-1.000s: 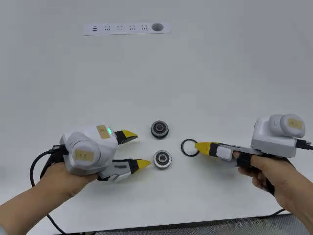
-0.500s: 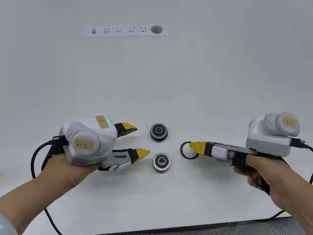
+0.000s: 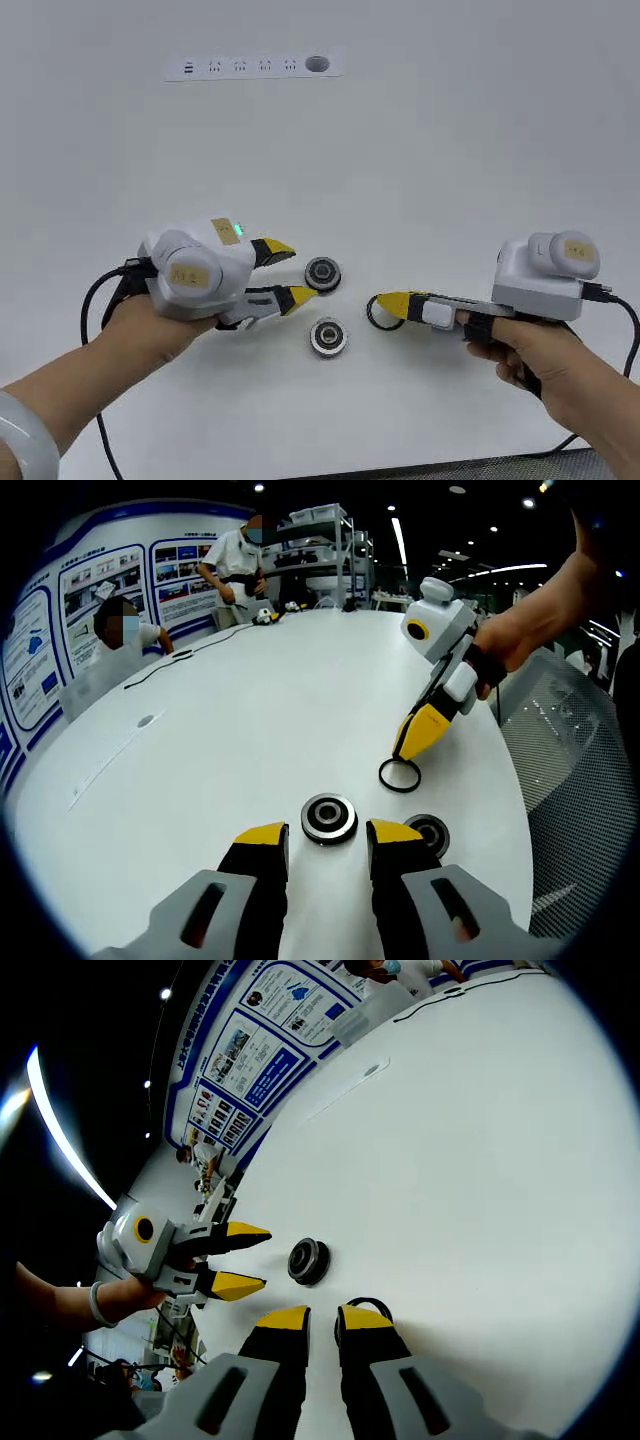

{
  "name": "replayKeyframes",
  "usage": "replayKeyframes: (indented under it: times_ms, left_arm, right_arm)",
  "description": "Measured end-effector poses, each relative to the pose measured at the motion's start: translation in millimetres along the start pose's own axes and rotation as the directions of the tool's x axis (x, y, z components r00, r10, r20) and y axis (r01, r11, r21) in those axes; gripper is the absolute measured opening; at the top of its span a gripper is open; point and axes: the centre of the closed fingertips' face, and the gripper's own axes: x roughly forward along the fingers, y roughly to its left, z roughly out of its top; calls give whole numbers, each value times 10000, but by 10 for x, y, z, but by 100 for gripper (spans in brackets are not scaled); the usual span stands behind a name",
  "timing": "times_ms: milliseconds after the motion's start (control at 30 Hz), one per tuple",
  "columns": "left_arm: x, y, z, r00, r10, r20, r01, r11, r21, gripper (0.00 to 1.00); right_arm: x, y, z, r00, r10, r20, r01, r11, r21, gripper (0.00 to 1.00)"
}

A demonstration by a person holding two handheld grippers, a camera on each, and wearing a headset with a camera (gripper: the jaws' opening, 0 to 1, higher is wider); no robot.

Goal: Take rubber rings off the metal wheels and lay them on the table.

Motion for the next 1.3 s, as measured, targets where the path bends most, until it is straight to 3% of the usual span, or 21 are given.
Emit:
replayKeyframes:
  times_ms: [433, 967, 1300]
  left_arm:
    - [136, 7, 54, 9997, -204, -117, 204, 9998, 26, 25]
    - [332, -11, 41, 9965, -472, -687, 505, 9976, 476, 20]
    - [354, -10, 8, 9939, -641, -894, 694, 9959, 576, 17]
  right_arm:
    - [52, 49, -5, 9999, 100, -48, -100, 9999, -19, 12]
    - [84, 48, 1, 9999, 165, -49, -164, 9999, 38, 12]
    - [104, 13, 35, 9998, 190, 10, -190, 9998, 109, 11]
